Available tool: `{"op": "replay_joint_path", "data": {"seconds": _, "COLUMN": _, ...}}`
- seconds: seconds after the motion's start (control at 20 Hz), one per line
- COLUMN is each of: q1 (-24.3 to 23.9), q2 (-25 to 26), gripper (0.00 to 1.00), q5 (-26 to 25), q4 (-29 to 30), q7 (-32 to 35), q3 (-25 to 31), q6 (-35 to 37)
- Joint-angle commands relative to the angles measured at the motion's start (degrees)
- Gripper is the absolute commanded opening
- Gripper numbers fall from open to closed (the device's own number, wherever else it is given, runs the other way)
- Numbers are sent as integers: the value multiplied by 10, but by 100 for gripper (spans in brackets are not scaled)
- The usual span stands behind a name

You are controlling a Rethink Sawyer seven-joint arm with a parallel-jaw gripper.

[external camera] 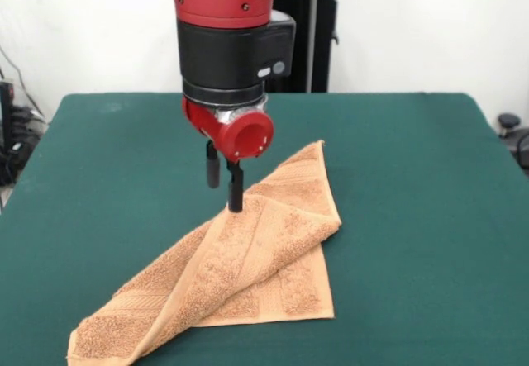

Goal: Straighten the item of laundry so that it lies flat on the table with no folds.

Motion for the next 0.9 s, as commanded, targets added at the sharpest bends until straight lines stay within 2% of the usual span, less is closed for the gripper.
{"op": "replay_joint_path", "data": {"seconds": 0.05, "q1": 8, "q2": 82, "gripper": 100, "q5": -17, "q4": -19, "q7": -58, "q3": 64, "q6": 26}}
{"op": "replay_joint_path", "data": {"seconds": 0.55, "q1": -2, "q2": 136, "gripper": 100, "q5": -20, "q4": -29, "q7": -66, "q3": 79, "q6": -4}}
{"op": "replay_joint_path", "data": {"seconds": 0.9, "q1": -4, "q2": 130, "gripper": 100, "q5": -5, "q4": 3, "q7": -62, "q3": 98, "q6": 12}}
